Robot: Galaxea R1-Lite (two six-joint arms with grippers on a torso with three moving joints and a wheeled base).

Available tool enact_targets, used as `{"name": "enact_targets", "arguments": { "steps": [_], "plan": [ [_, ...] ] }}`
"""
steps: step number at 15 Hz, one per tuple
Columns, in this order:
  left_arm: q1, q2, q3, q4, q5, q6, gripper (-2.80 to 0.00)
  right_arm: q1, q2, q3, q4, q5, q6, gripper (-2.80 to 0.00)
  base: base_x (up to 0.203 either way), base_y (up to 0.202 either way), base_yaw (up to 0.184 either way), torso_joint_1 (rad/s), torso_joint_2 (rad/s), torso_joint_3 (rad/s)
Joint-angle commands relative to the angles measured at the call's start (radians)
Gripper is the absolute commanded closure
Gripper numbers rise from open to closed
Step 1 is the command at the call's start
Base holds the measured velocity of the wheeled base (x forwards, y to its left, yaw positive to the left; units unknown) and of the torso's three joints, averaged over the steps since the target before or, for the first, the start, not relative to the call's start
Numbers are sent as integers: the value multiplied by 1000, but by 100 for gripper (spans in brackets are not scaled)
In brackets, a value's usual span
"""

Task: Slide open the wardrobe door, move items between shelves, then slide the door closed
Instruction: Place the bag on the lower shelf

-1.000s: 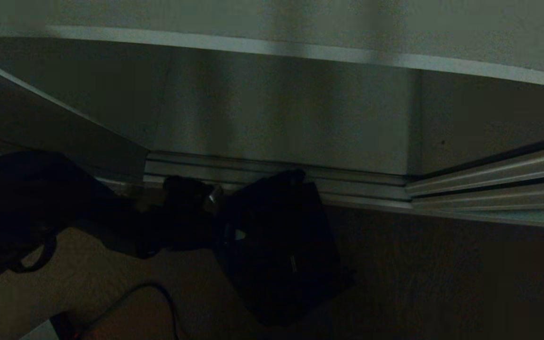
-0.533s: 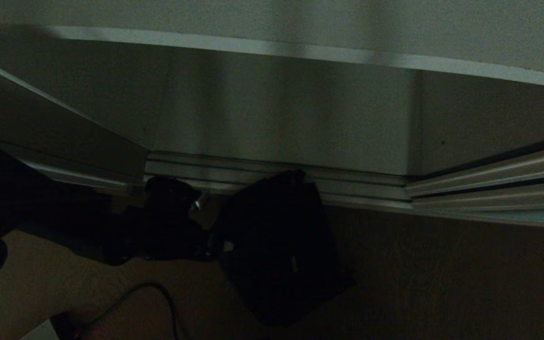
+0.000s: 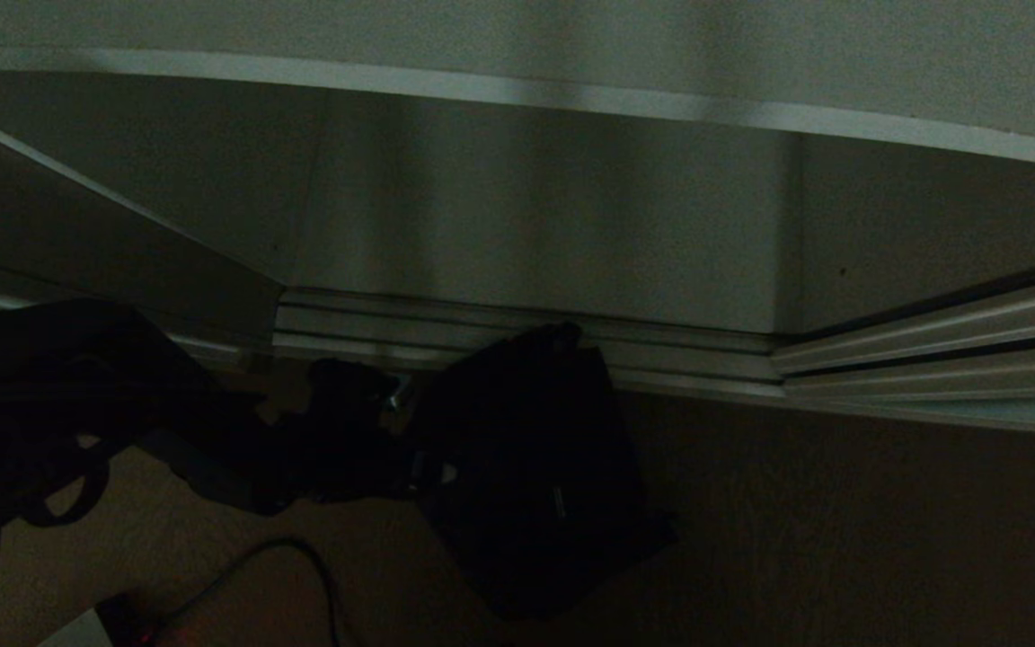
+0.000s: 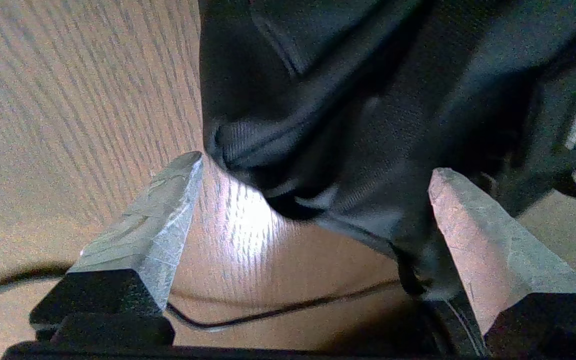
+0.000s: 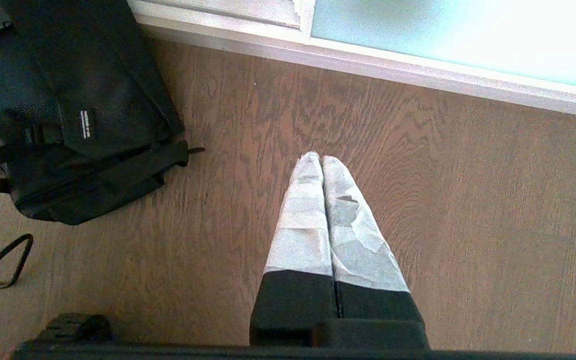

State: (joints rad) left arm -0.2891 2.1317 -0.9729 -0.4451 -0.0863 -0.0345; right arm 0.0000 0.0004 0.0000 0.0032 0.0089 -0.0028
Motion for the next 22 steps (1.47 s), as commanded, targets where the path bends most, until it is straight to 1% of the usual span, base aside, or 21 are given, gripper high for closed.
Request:
{"name": "enact_targets", "arguments": {
  "steps": [1,2,4,6,8,11,12,13,18,21,22],
  "plan": [
    [1,34,-10,-6,2,4,-280,0,0,0,0,0,0,0,0,0,0,0,0,0],
    [2,37,-16,-13,3,22,-280,0,0,0,0,0,0,0,0,0,0,0,0,0],
    [8,49,-16,-70,8,48,-280,0,0,0,0,0,0,0,0,0,0,0,0,0],
    [7,84,-12,-126,6,49,-280,0,0,0,0,0,0,0,0,0,0,0,0,0],
    [5,124,-6,-201,3,39,-280,0,0,0,0,0,0,0,0,0,0,0,0,0],
    [-5,158,-14,-340,2,1,-280,0,0,0,0,0,0,0,0,0,0,0,0,0],
    [-9,168,-17,-401,2,-5,-280,0,0,0,0,0,0,0,0,0,0,0,0,0],
    [-15,172,-18,-428,2,-7,-280,0,0,0,0,0,0,0,0,0,0,0,0,0],
    [-50,217,-19,-506,4,-10,-280,0,0,0,0,0,0,0,0,0,0,0,0,0],
    [-61,232,-30,-517,18,-10,-280,0,0,1,0,0,0,0,0,0,0,0,0,0],
    [-63,236,-43,-523,20,-11,-139,0,0,0,0,0,0,0,0,0,0,0,0,0]
  ]
}}
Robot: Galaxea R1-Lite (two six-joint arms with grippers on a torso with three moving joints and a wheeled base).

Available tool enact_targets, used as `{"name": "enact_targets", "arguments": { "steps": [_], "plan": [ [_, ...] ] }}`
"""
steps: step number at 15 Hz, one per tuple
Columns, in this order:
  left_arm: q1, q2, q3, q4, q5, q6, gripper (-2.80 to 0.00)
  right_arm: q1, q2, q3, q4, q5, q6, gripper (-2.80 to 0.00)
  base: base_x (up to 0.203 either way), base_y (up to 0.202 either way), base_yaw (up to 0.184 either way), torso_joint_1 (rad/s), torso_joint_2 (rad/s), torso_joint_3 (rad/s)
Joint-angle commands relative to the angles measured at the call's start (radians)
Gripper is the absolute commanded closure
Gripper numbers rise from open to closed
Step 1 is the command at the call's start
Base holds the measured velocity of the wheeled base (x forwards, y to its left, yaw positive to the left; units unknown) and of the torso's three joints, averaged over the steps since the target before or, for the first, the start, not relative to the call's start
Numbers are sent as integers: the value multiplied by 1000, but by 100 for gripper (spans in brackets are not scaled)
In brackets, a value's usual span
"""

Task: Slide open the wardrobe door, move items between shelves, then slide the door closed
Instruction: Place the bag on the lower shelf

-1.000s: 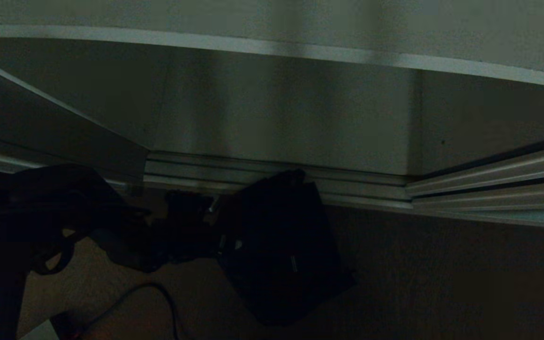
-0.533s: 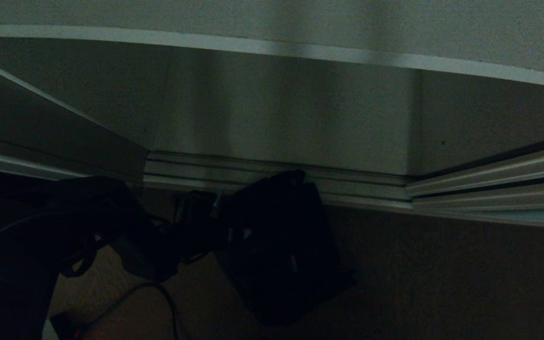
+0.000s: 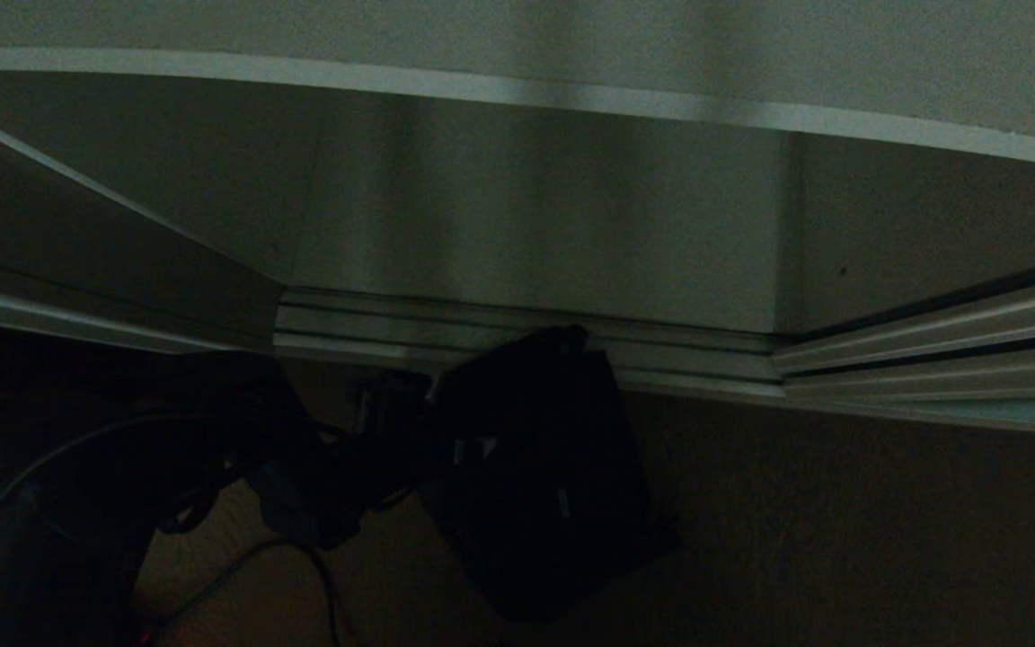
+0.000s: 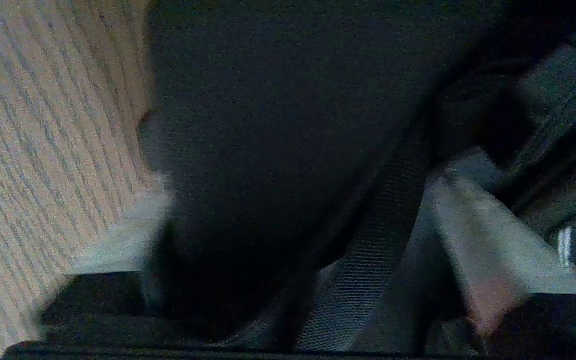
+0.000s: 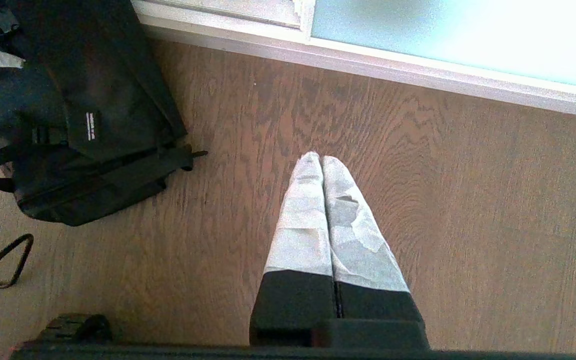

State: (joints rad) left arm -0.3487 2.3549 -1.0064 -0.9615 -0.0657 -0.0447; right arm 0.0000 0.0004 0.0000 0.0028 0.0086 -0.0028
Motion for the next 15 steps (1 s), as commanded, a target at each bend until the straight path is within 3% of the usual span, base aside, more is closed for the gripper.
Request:
{"name": "enact_targets", "arguments": {
  "steps": [1,10,15],
  "plan": [
    [-5,14,-19,-9,3,-9,0,0,0,0,0,1,0,0,0,0,0,0,0,0],
    [-25,-56,36,-59,18,-50,0,0,0,0,0,1,0,0,0,0,0,0,0,0],
    [-56,-238,157,29,11,-85,0,0,0,0,0,1,0,0,0,0,0,0,0,0]
  ]
}}
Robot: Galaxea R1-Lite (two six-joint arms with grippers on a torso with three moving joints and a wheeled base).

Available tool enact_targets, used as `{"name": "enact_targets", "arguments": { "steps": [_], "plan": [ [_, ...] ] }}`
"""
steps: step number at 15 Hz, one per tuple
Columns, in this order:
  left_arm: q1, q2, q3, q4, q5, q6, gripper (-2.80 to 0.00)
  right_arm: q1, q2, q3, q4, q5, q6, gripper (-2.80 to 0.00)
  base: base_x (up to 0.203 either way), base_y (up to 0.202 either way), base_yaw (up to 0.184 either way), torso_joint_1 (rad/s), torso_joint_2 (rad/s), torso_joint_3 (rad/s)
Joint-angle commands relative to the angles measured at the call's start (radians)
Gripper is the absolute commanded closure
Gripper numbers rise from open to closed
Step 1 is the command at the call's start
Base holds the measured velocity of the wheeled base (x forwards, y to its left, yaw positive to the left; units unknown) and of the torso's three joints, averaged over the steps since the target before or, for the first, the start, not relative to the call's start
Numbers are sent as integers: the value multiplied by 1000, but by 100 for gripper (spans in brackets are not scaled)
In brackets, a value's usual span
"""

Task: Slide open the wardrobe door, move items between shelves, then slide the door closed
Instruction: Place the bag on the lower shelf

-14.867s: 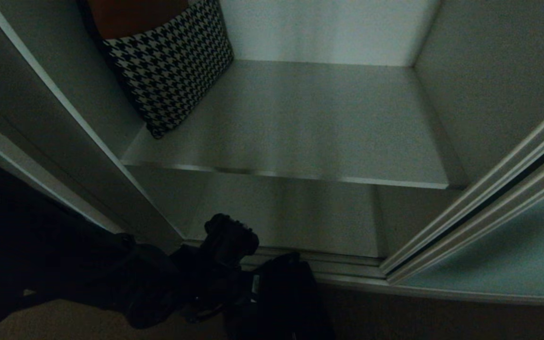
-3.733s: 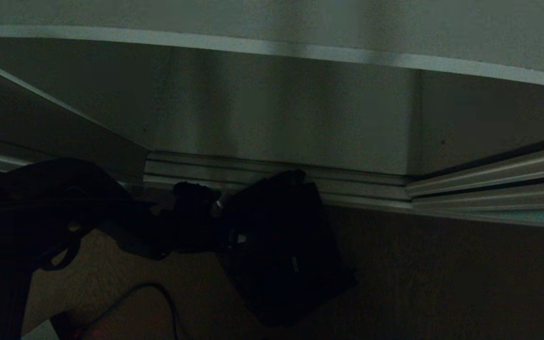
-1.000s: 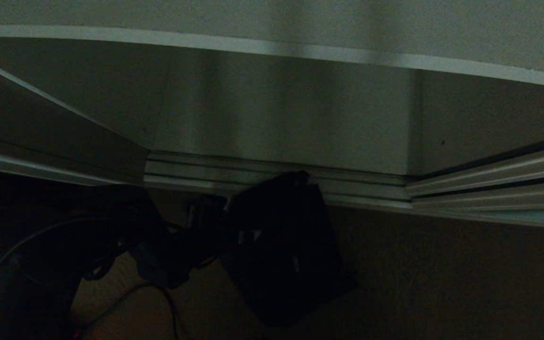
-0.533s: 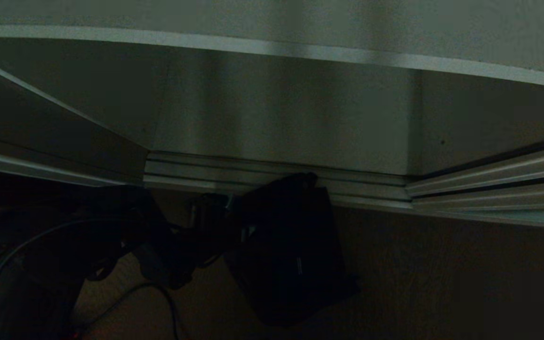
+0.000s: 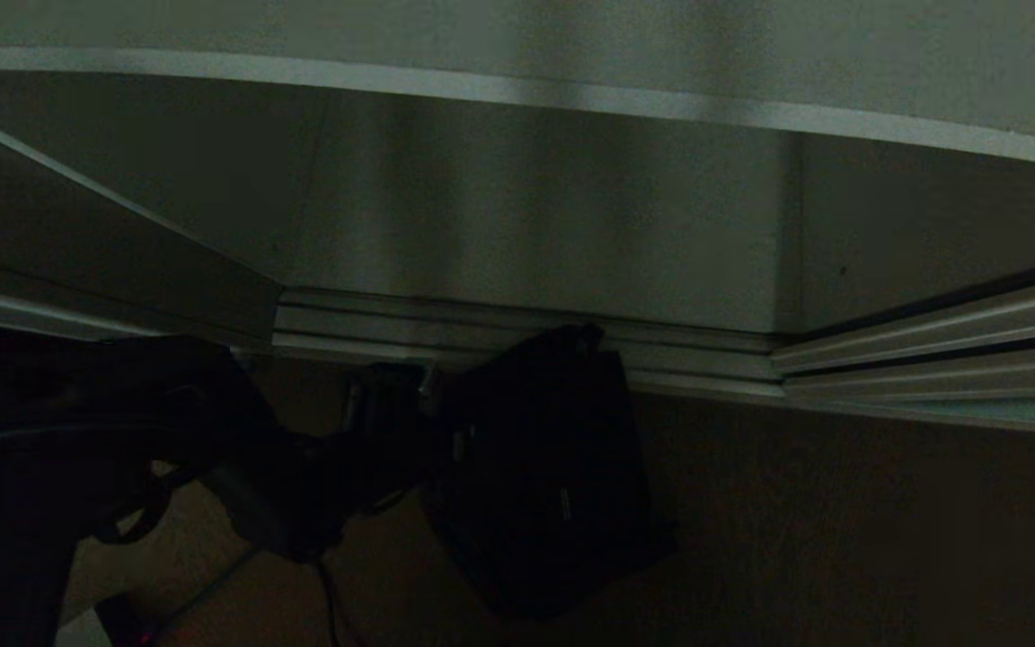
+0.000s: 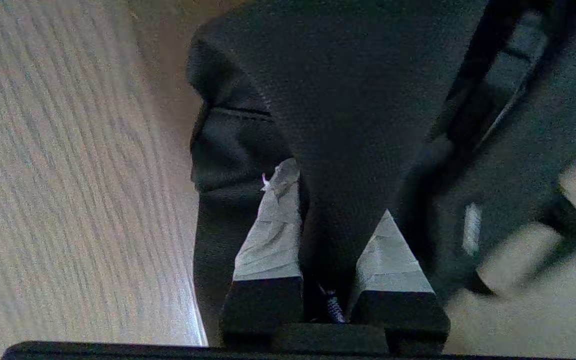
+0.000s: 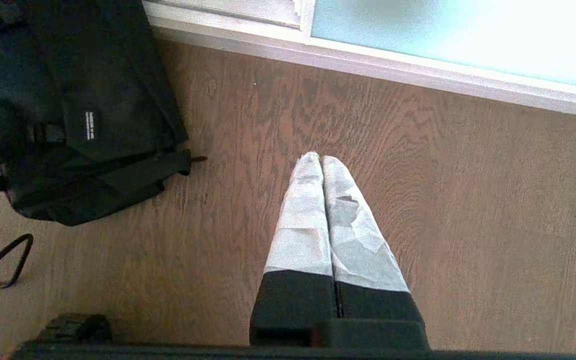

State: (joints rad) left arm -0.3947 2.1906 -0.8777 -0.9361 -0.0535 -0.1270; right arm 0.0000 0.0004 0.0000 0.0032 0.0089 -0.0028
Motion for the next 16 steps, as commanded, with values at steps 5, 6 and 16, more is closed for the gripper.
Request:
{"name": "enact_targets", "arguments": {
  "steps": [5,6,16],
  "plan": [
    [-88,-312,125,83,3,-32,0,0,0,1,0,0,0,0,0,0,0,0,0,0],
    [-96,-341,127,93,6,-35,0,0,0,0,0,0,0,0,0,0,0,0,0,0],
    [-156,-375,104,104,105,-354,0,0,0,1,0,0,0,0,0,0,0,0,0,0]
  ]
}}
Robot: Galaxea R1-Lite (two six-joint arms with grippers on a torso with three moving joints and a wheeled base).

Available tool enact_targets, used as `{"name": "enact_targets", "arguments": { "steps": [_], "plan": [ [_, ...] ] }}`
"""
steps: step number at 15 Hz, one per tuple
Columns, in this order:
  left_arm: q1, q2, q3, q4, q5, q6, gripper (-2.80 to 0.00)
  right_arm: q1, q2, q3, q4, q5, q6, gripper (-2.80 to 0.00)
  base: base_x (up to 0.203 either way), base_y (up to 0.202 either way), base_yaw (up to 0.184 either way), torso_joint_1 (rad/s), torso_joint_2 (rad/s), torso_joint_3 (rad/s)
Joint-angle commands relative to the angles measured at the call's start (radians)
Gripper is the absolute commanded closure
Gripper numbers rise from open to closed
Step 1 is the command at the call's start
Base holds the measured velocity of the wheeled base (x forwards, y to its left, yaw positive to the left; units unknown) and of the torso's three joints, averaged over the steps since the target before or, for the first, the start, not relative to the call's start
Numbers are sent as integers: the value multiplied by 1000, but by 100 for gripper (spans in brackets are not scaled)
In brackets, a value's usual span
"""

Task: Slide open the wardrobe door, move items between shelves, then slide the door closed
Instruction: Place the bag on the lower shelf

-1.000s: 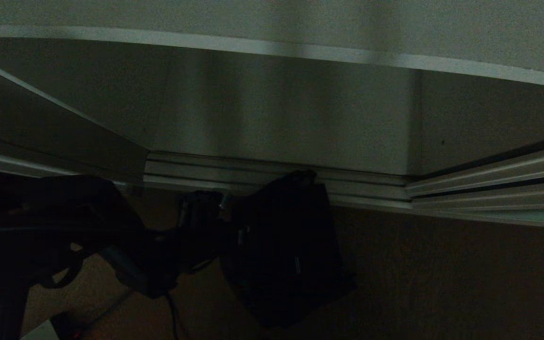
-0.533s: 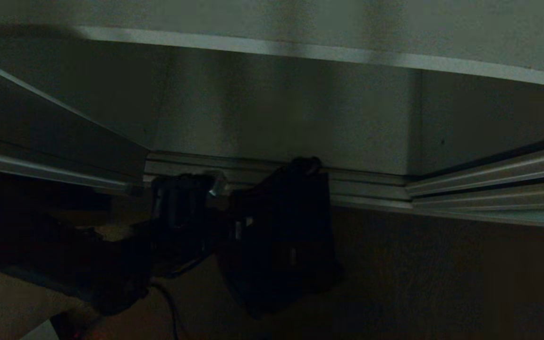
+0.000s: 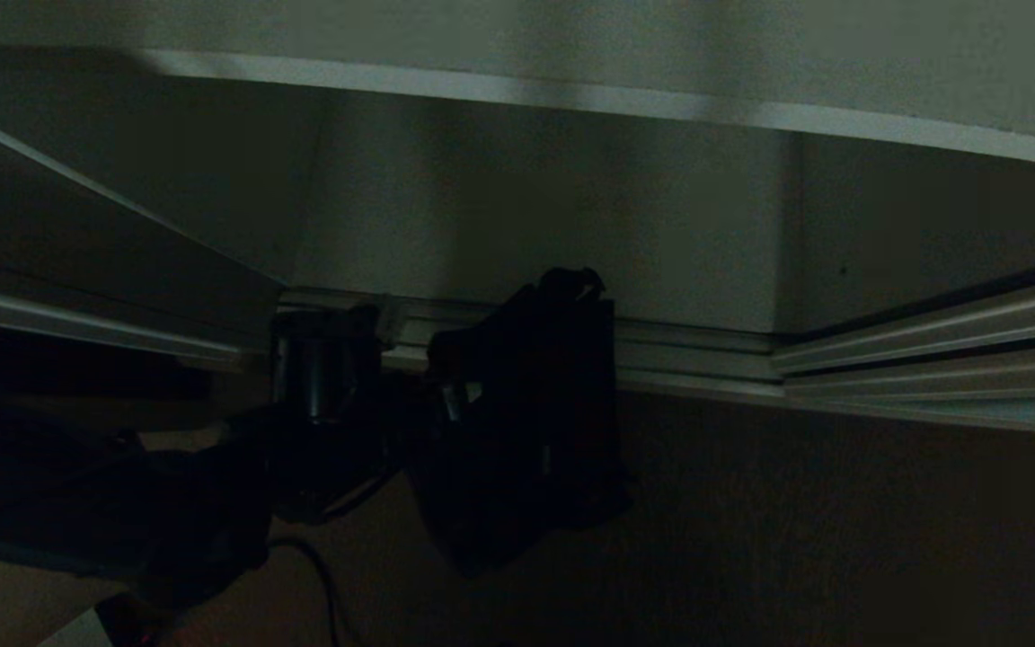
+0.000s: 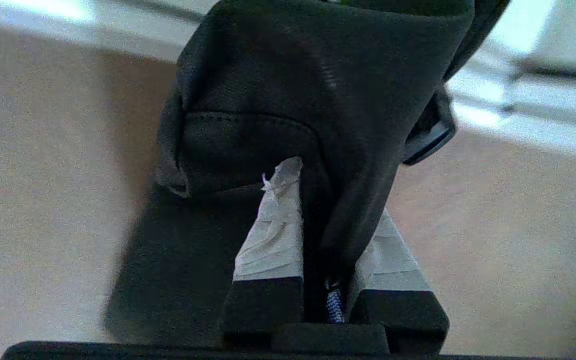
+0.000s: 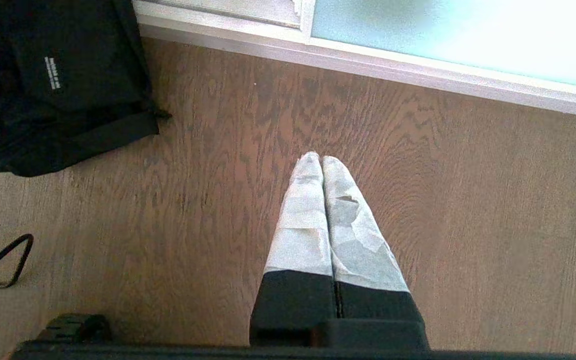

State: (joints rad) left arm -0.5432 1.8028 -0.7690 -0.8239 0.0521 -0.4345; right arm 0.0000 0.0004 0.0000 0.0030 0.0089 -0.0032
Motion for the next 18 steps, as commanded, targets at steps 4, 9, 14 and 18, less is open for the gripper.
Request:
{"name": "enact_targets", "arguments": {
  "steps": [4,9,14,18],
  "plan": [
    [-5,61,-57,-97,-5,-279,0,0,0,0,0,0,0,0,0,0,0,0,0,0],
    [11,78,-111,-134,-42,-438,0,0,0,1,0,0,0,0,0,0,0,0,0,0],
    [67,109,-193,-149,-88,-480,0,0,0,0,0,0,0,0,0,0,0,0,0,0],
    [123,165,-337,-167,-130,-497,0,0,0,0,0,0,0,0,0,0,0,0,0,0]
  ]
}}
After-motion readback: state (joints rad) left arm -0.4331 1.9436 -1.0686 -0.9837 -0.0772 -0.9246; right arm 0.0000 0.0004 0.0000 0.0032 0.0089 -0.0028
